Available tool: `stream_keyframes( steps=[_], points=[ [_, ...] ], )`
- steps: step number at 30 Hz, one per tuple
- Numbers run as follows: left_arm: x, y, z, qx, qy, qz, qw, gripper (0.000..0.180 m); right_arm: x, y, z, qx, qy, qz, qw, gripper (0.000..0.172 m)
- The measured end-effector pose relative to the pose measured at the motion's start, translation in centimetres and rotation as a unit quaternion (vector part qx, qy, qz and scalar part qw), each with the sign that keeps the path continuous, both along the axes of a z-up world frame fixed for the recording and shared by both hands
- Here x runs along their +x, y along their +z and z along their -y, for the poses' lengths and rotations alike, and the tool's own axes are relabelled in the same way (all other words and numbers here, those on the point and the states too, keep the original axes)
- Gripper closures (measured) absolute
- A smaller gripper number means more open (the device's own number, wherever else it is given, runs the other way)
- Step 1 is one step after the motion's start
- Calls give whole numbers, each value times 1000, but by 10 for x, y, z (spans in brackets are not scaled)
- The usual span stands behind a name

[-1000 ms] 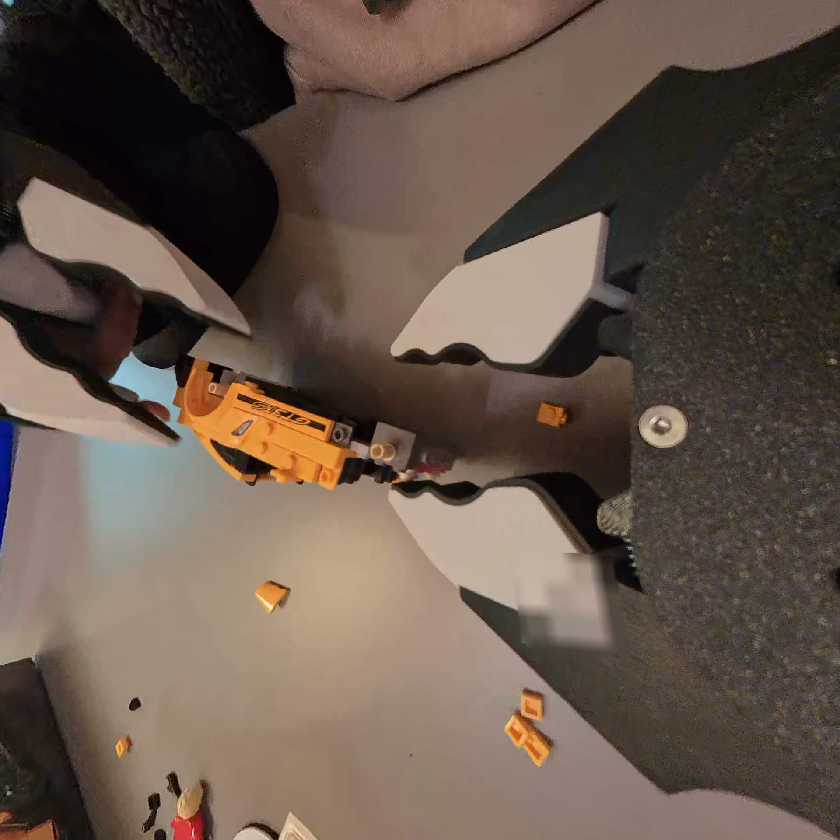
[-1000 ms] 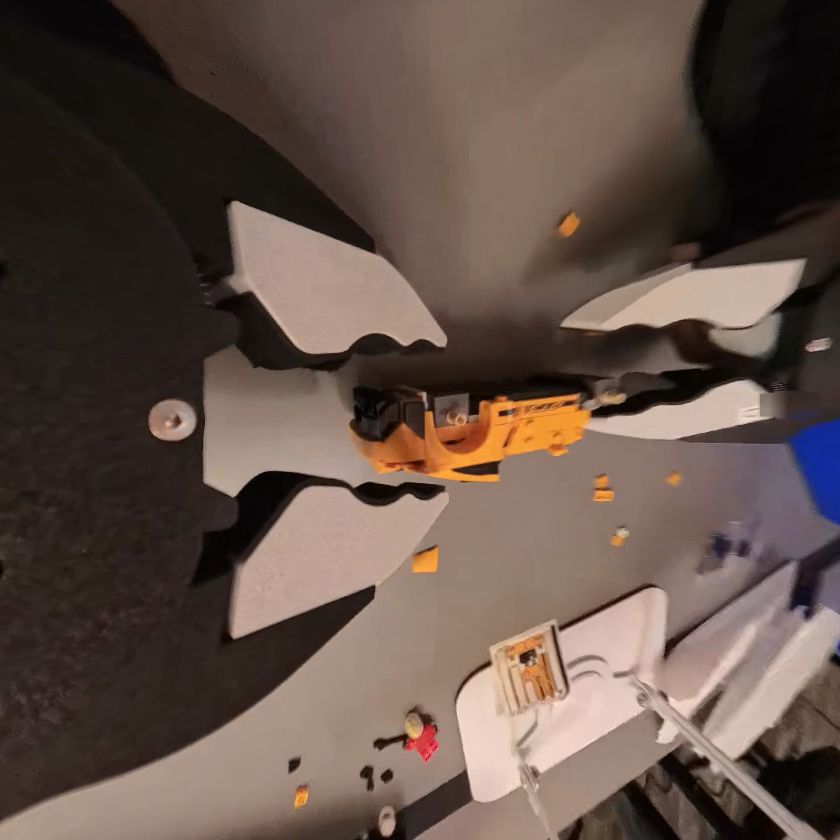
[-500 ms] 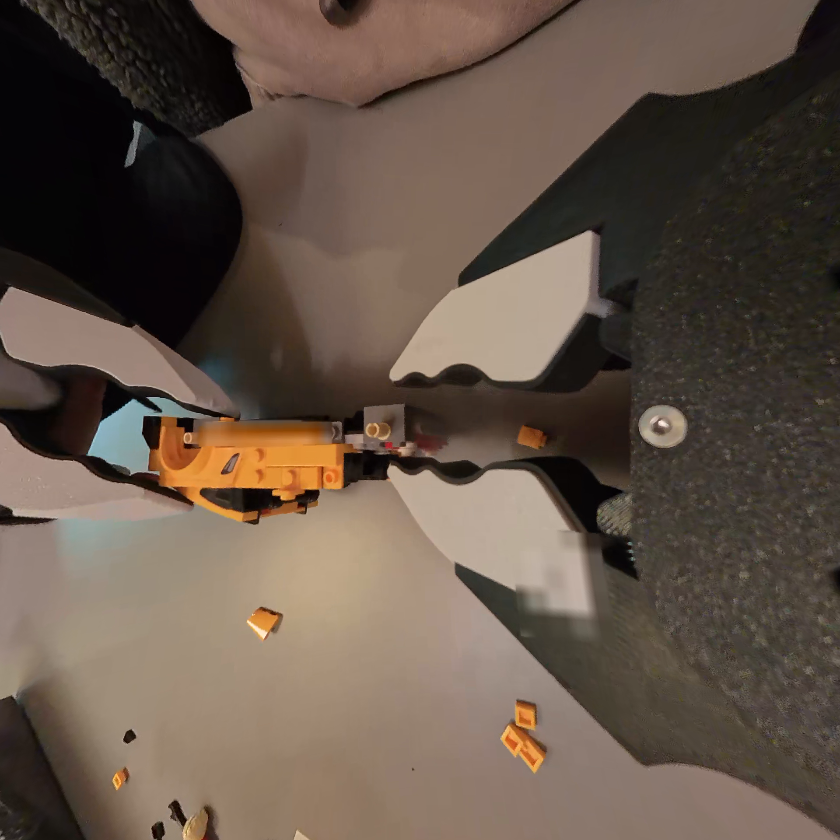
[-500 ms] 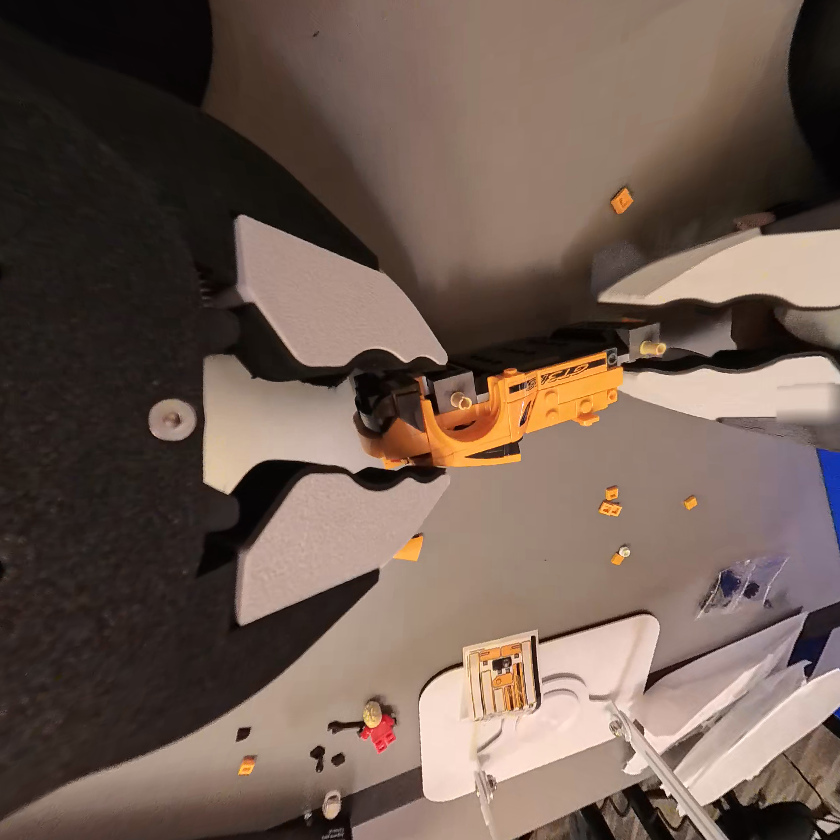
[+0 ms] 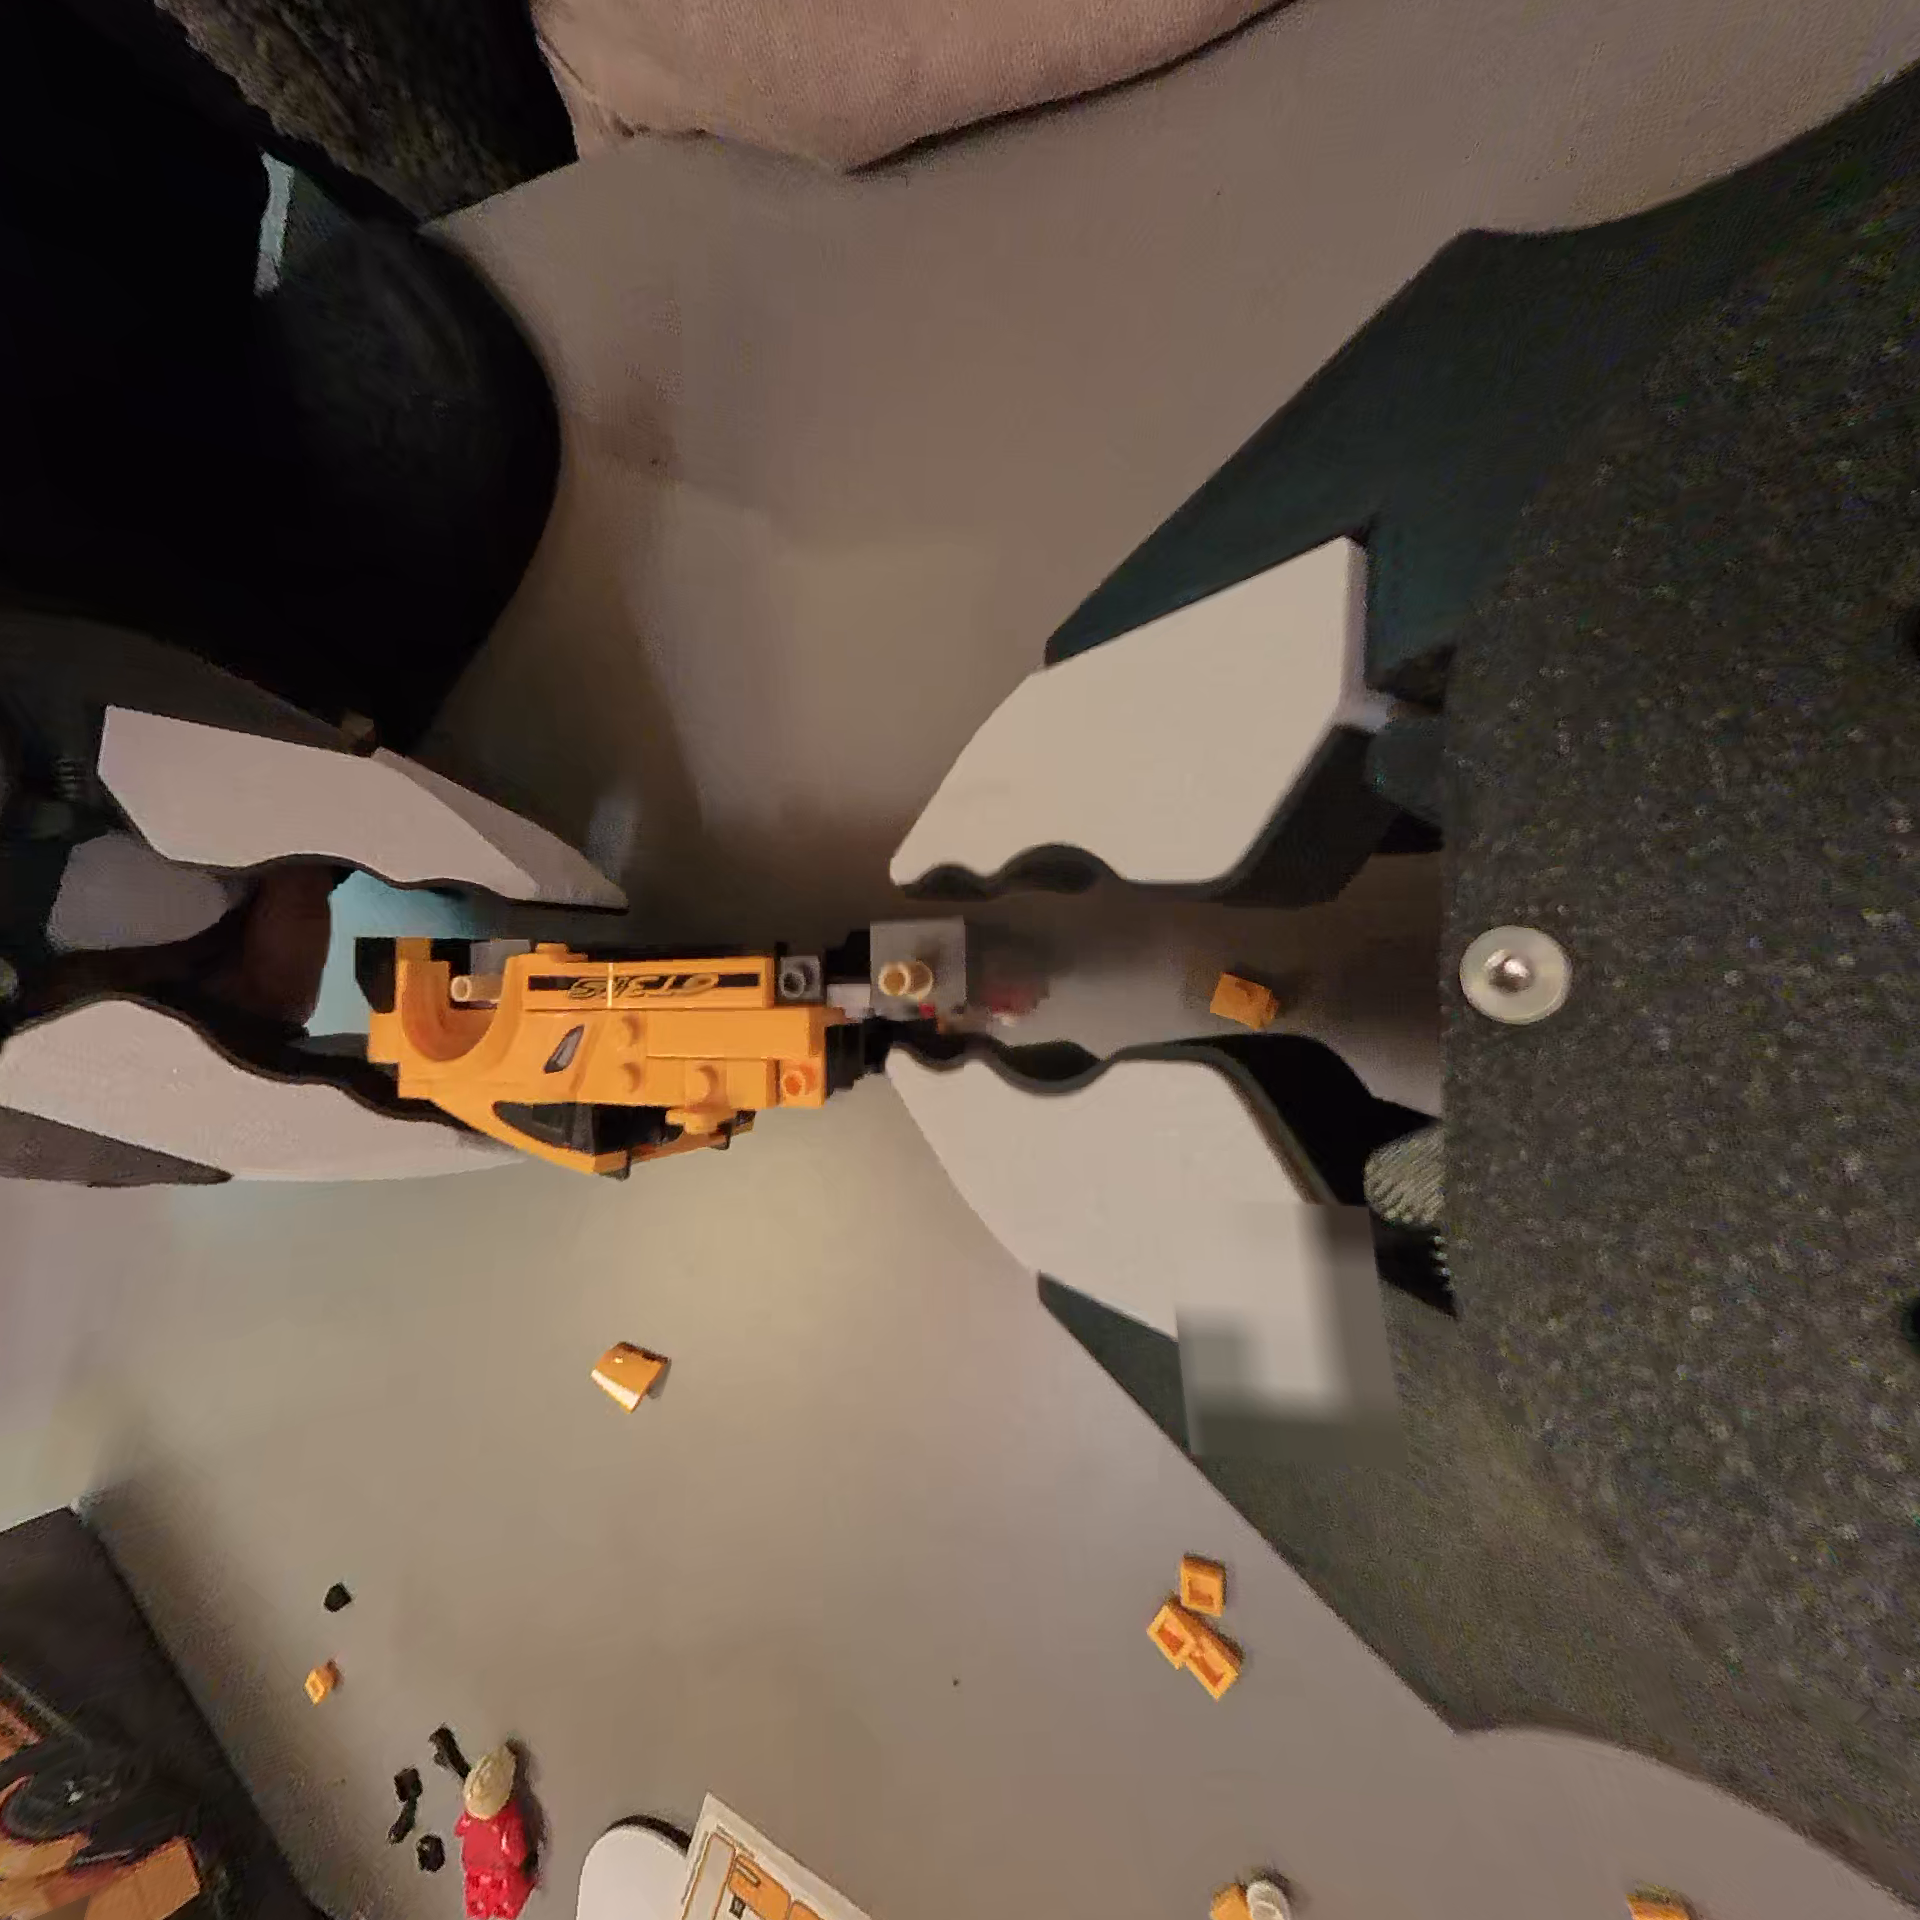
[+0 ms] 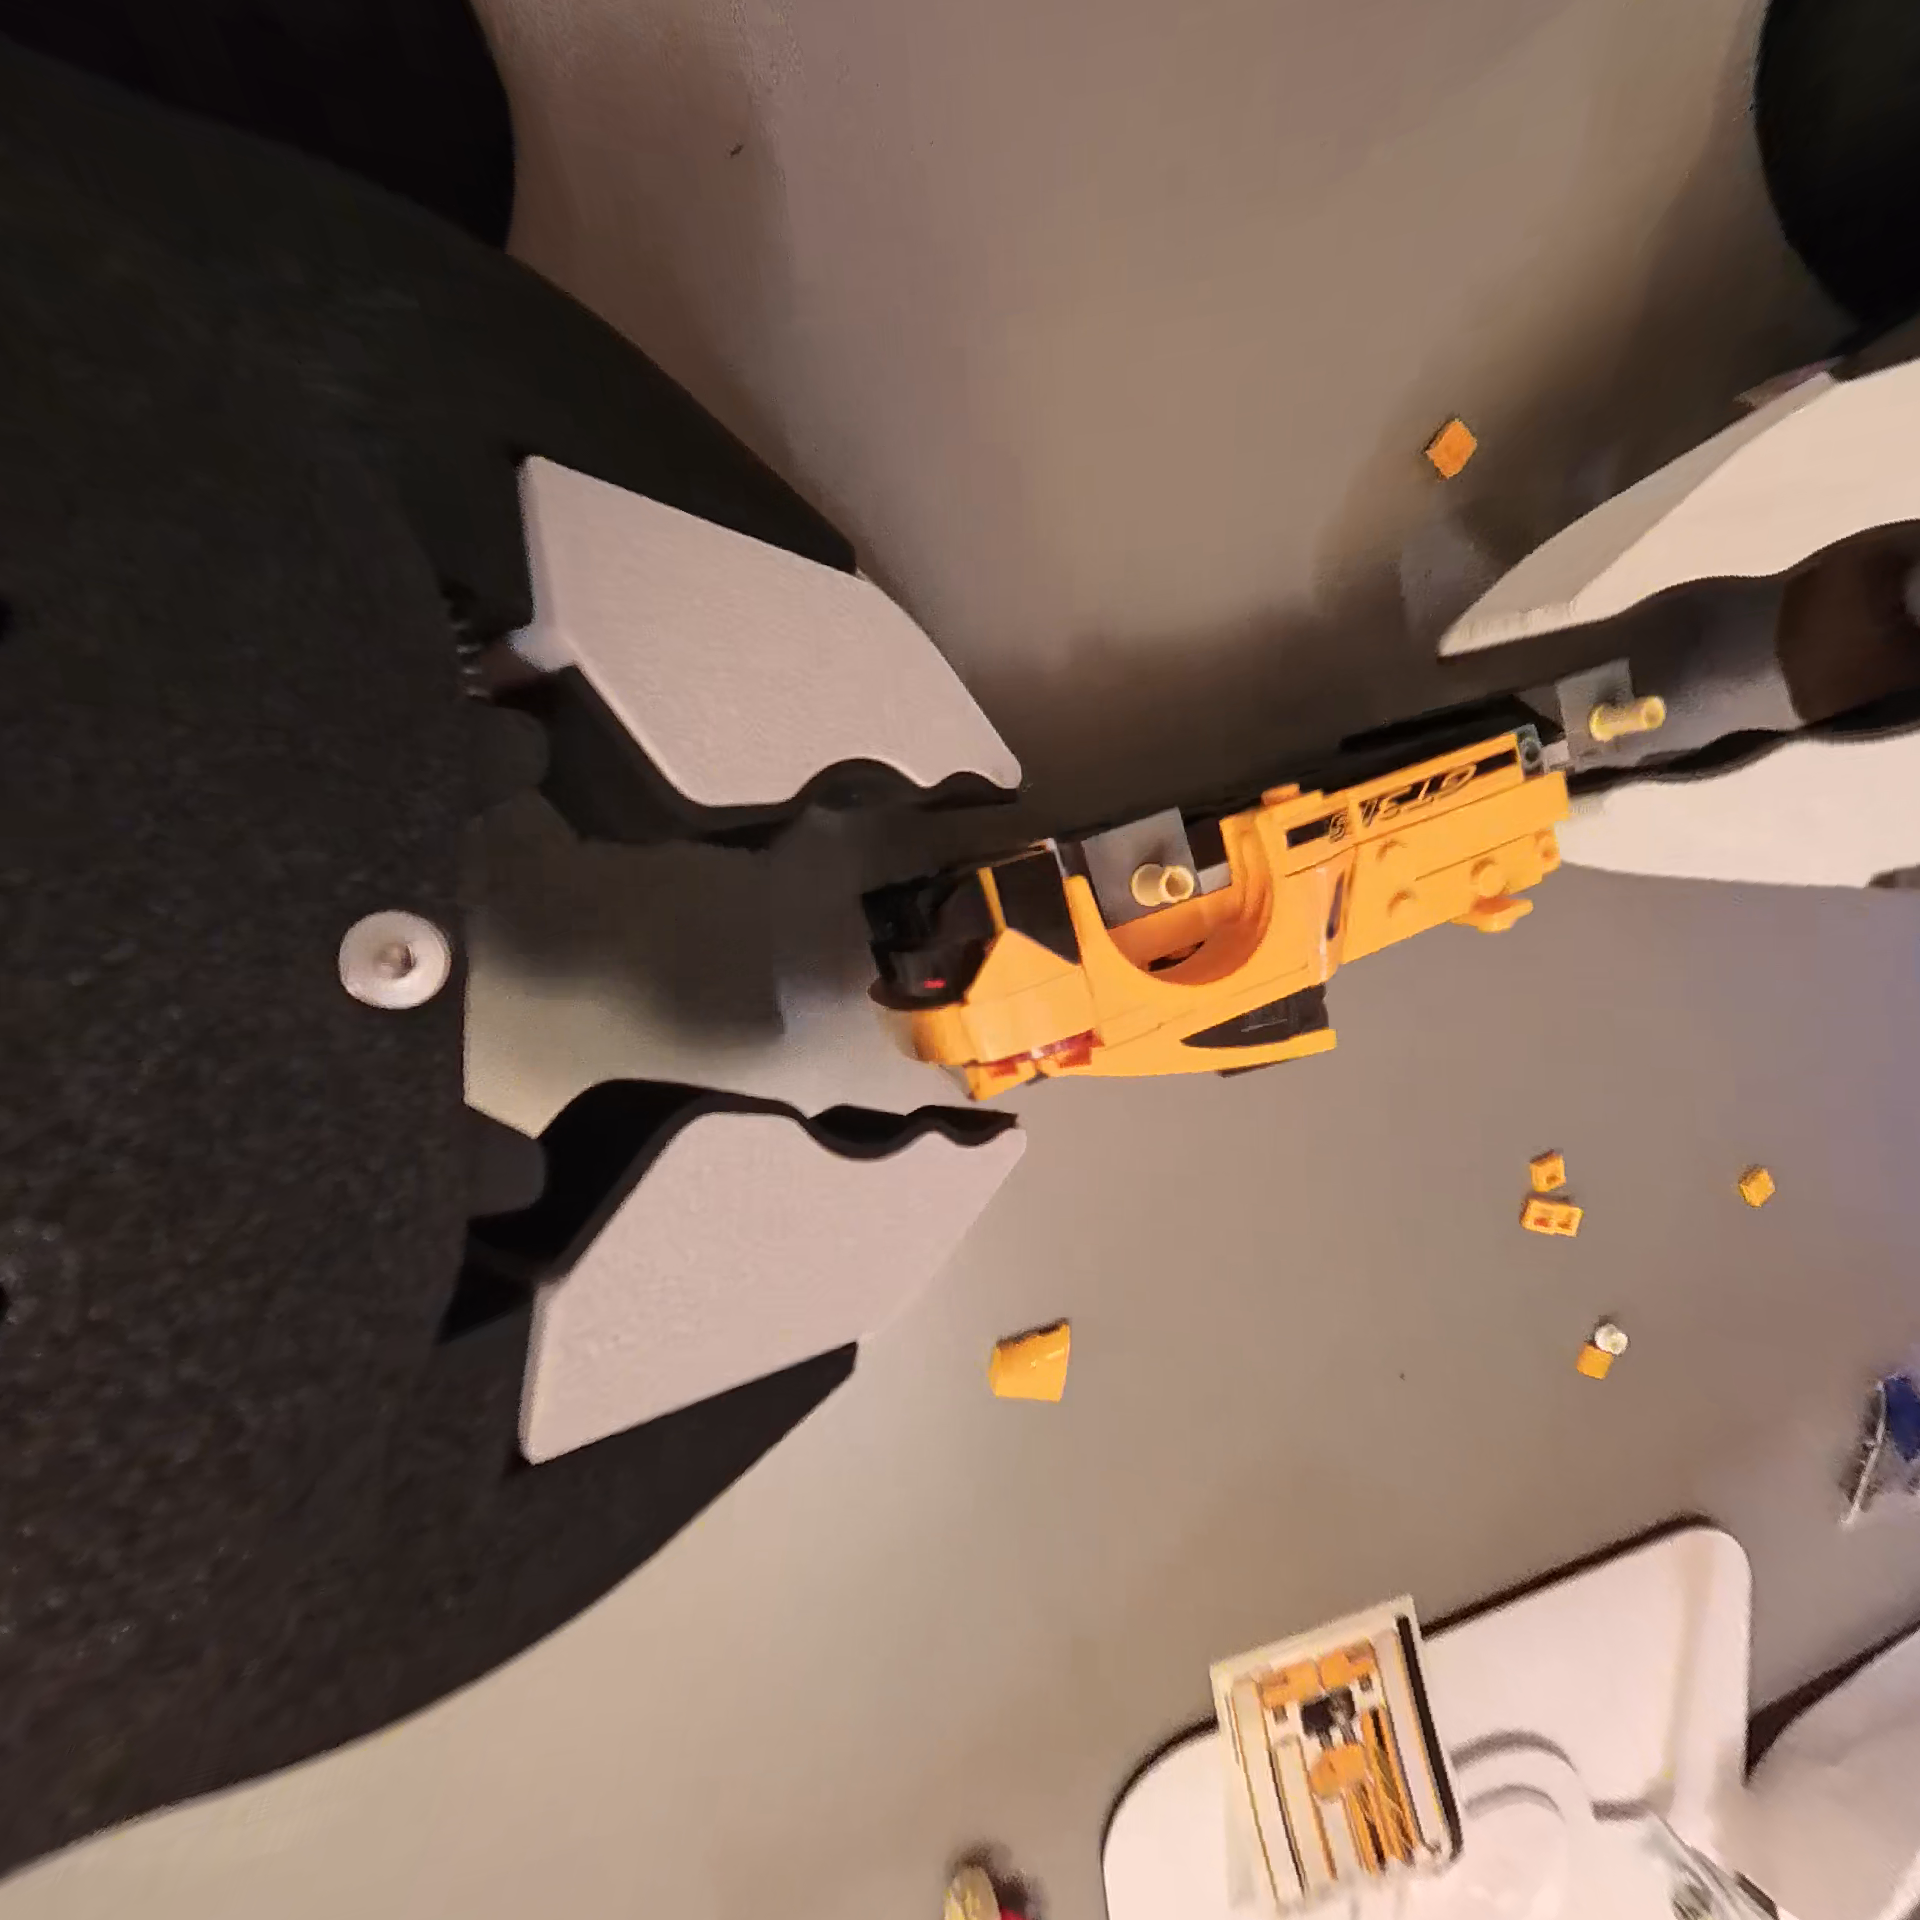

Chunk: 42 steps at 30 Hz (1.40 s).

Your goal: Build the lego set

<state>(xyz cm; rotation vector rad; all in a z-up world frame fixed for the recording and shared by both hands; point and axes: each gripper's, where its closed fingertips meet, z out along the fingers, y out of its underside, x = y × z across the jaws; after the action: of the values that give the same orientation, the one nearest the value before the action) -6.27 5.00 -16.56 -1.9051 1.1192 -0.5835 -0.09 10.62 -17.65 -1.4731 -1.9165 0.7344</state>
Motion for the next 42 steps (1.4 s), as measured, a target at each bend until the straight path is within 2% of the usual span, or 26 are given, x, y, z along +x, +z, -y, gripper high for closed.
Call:
stream_keyframes(
  steps=[4,10,13,18,21,26,30,32,36,38,40,42],
  points=[
    [0,0,0,2,-1,-1,1000,161,-7,-8,-1,-3,-10,-5,1000,125],
    [-4,0,-5,10,16,-3,1000,161,-5,2,1,22,-13,-23,999,127],
    [-7,2,-6,15,20,-1,1000,149,-1,12,5,23,-21,-26,999,128],
    [-8,38,-15,68,34,7,997,138,7,43,11,46,-13,-27,998,132],
    [11,53,-16,75,0,-19,997,133,6,53,14,73,2,-14,997,133],
    [46,47,-24,82,-78,-121,986,118,-1,60,24,111,26,11,993,132],
    [58,49,-30,139,-85,-173,971,131,2,77,35,138,38,36,989,133],
    [64,55,-28,163,-84,-142,973,132,2,91,41,139,39,16,989,133],
    [70,81,-17,177,-71,11,982,132,3,120,50,100,25,-89,991,129],
    [63,88,-15,167,-58,74,981,132,10,128,45,72,9,-142,987,116],
    [55,87,-17,143,-44,115,982,132,19,117,33,22,-22,-163,986,110],
    [49,88,-18,123,-39,159,979,132,19,91,27,-52,-48,-168,983,109]
  ],
)
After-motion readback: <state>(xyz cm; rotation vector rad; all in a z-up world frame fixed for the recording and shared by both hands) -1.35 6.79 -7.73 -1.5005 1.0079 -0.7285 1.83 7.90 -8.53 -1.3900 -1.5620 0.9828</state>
